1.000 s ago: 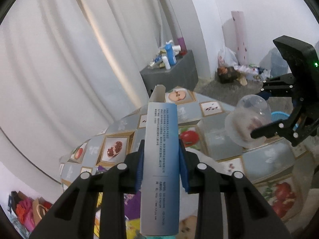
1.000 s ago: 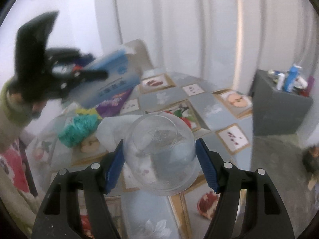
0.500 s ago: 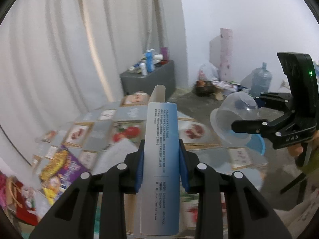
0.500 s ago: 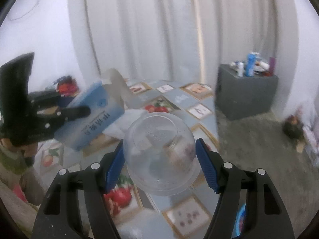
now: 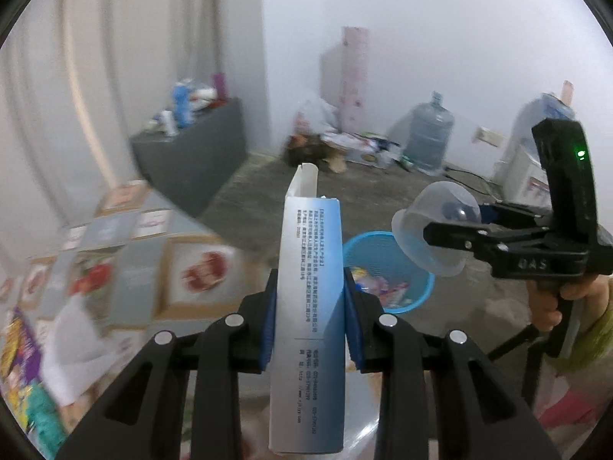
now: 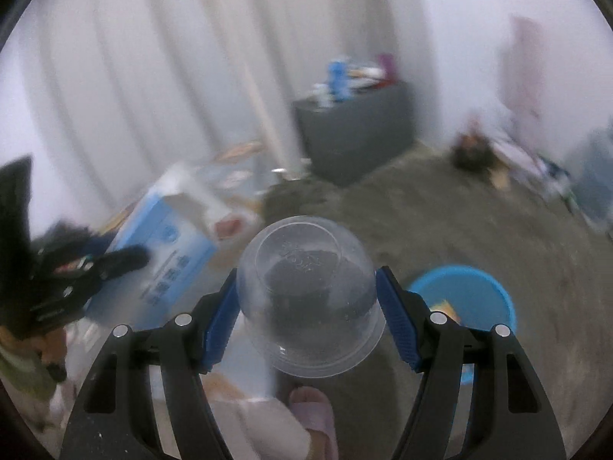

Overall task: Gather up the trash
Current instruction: 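Carry the carton and clear cup over the blue wastebasket with both grippers, then open both grippers over the wastebasket to drop carton and cup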

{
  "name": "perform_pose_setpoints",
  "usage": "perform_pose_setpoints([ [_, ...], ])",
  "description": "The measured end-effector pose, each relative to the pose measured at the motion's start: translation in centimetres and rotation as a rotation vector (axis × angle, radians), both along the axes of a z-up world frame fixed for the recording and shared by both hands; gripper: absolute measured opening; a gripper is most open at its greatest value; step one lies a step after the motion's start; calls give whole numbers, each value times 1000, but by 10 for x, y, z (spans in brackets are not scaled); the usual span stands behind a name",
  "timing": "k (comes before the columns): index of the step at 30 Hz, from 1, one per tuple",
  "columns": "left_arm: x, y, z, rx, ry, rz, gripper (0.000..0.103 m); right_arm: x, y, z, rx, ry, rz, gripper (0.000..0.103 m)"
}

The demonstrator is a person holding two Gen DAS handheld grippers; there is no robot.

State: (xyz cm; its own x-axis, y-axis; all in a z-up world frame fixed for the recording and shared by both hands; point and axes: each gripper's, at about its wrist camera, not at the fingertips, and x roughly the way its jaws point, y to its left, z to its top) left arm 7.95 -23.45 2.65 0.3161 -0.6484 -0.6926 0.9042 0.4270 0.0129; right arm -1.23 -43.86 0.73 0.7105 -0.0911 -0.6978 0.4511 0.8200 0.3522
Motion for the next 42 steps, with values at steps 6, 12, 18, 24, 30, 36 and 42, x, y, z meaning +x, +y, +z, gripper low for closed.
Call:
perform_pose_setpoints([
  [6,6,-89,-27,66,137,-101,30,-28,-68,-44,137,54,-232,66],
  [12,17,-178,-68,180,253,-171,30,-23,-119,-94,311,103,-380,66],
  [18,19,-245,-111,280,329,-216,31,-18,-155,-135,428,153,-500,68],
  [24,20,-279,-130,284,375,-192,60,-34,-170,-158,508,162,-589,72],
  [30,20,-270,-113,230,383,-187,62,-40,-161,-147,466,157,-553,72],
  [36,19,-246,-94,183,369,-153,63,-48,-146,-129,409,143,-527,72],
  [42,18,-204,-67,116,350,-92,64,-50,-125,-102,294,176,-480,73],
])
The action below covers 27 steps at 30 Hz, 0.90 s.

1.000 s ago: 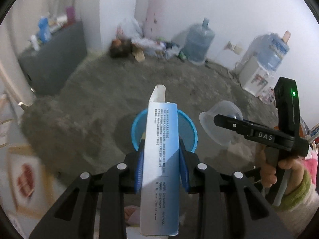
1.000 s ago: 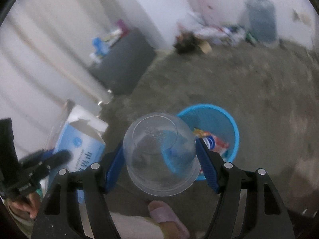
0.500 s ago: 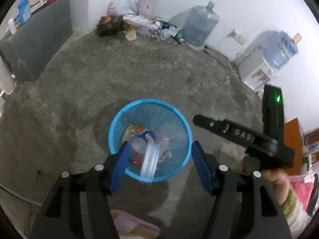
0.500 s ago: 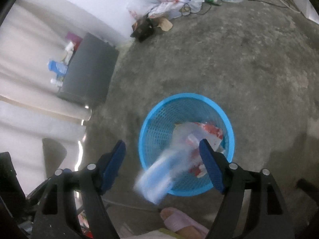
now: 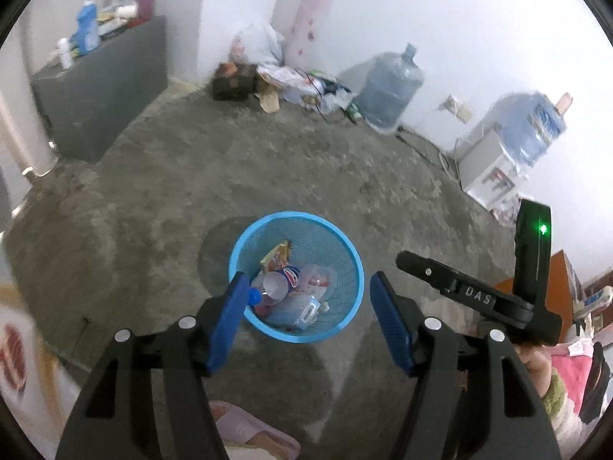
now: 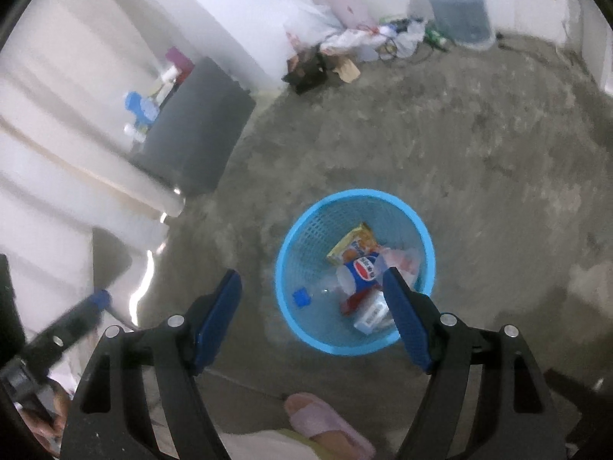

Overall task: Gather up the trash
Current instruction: 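Open both grippers over the wastebasket to drop carton and cup, then swing both tools back toward the table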

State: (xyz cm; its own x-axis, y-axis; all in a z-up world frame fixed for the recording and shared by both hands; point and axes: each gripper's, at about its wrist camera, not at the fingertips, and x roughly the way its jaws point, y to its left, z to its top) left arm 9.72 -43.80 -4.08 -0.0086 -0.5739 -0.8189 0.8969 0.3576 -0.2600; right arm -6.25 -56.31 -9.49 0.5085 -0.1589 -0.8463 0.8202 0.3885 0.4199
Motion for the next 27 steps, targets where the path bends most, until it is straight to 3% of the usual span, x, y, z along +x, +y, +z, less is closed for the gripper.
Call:
perform_pose_setpoints([
  [5,5,63,33,-69,-39,123,70,11,32,33,-150,108,74,79],
  [9,10,126,57,-84,-123,280,80,28,66,66,-306,155,148,87],
  [17,23,277,96,-42,-374,730,95,87,159,116,-598,167,326,95],
  [22,23,377,104,-30,-442,981,97,119,218,136,-688,72,469,95],
  [27,10,451,99,-11,-487,1127,97,147,271,144,-598,-182,644,95],
])
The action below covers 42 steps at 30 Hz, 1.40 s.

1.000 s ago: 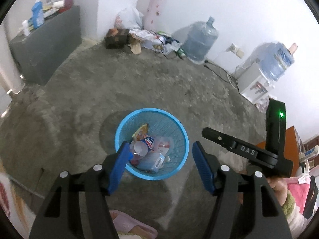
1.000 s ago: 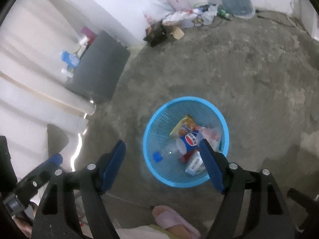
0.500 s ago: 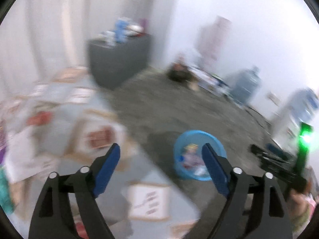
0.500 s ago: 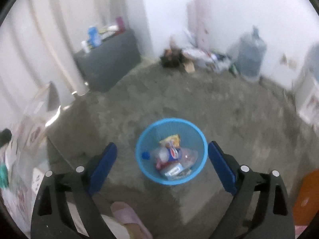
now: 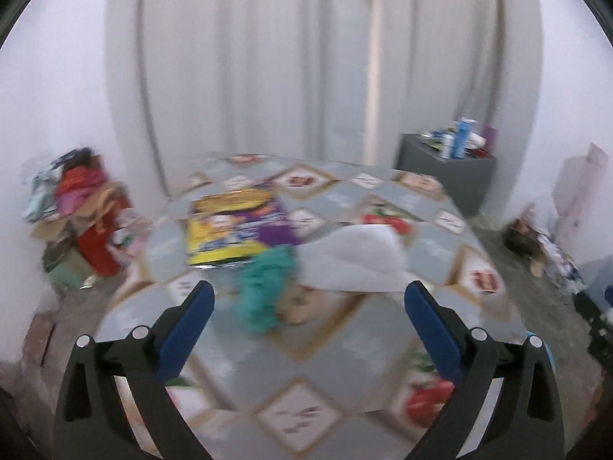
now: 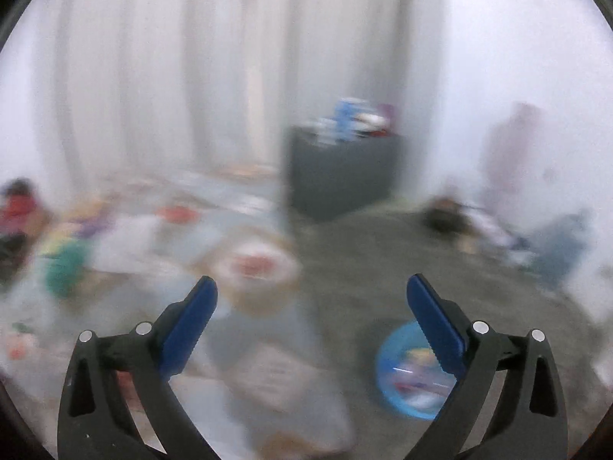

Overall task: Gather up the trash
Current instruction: 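Swing both tools back toward the table, then grasp the teal plastic bag with the left gripper while the right gripper grasps the white tissue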

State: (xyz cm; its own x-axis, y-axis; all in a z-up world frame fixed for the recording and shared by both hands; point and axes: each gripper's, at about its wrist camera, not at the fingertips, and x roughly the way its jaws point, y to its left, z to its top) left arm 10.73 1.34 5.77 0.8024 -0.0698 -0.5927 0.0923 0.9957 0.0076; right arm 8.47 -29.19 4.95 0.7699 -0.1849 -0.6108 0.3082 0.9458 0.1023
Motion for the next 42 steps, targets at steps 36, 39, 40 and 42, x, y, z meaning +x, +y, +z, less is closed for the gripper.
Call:
perform_pose_setpoints([
  [36,133,38,-111,5,179,83,61,203,134,-86,89,241,283,65],
  [39,134,40,-112,-13,184,91,55,202,136,-85,93,232,294,57],
  [40,134,41,-112,-18,181,95,54,201,137,-85,91,230,298,54],
  [42,134,42,-112,-20,176,97,53,202,139,-84,83,226,305,50],
])
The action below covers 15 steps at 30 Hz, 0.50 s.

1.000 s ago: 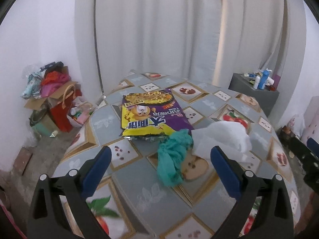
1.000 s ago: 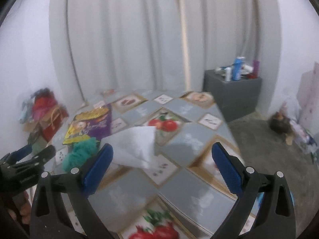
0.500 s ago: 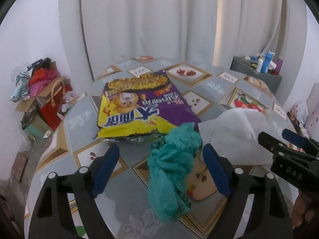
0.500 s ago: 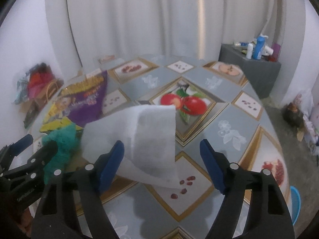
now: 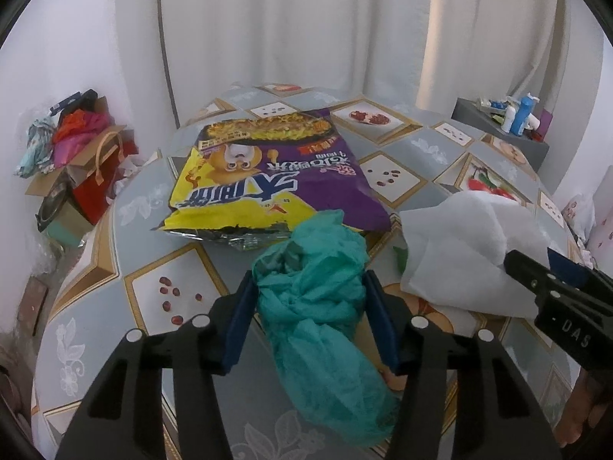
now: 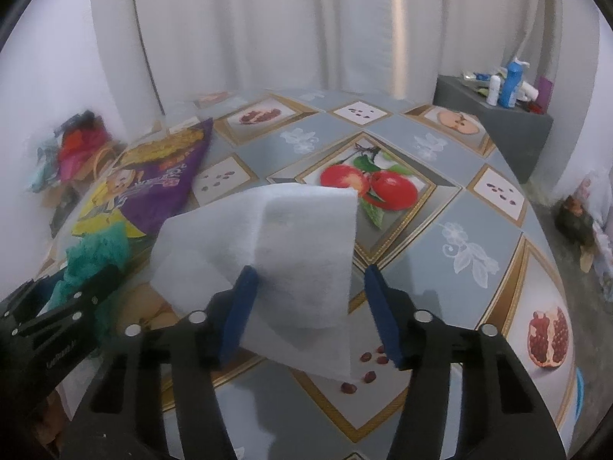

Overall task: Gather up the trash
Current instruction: 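Grasp the teal plastic bag with the left gripper while the right gripper grasps the white tissue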

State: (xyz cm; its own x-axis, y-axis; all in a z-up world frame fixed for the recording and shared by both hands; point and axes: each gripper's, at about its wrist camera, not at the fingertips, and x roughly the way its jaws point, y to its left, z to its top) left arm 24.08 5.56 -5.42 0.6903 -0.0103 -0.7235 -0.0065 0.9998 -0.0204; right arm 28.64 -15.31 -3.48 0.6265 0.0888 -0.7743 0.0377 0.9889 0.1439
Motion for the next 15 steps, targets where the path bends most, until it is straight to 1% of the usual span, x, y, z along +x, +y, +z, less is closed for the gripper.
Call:
perform_pose_setpoints([
  [5,-1,1,2,-6,-15,6,52,0,3,1,-4,-7,14,40],
  [9,-4,1,3,0,-30,6,51,0,4,1,-11,-6,12,38],
  [15,-10,0,7,1,-52,9,50,-1,2,3,-17,-7,6,32],
])
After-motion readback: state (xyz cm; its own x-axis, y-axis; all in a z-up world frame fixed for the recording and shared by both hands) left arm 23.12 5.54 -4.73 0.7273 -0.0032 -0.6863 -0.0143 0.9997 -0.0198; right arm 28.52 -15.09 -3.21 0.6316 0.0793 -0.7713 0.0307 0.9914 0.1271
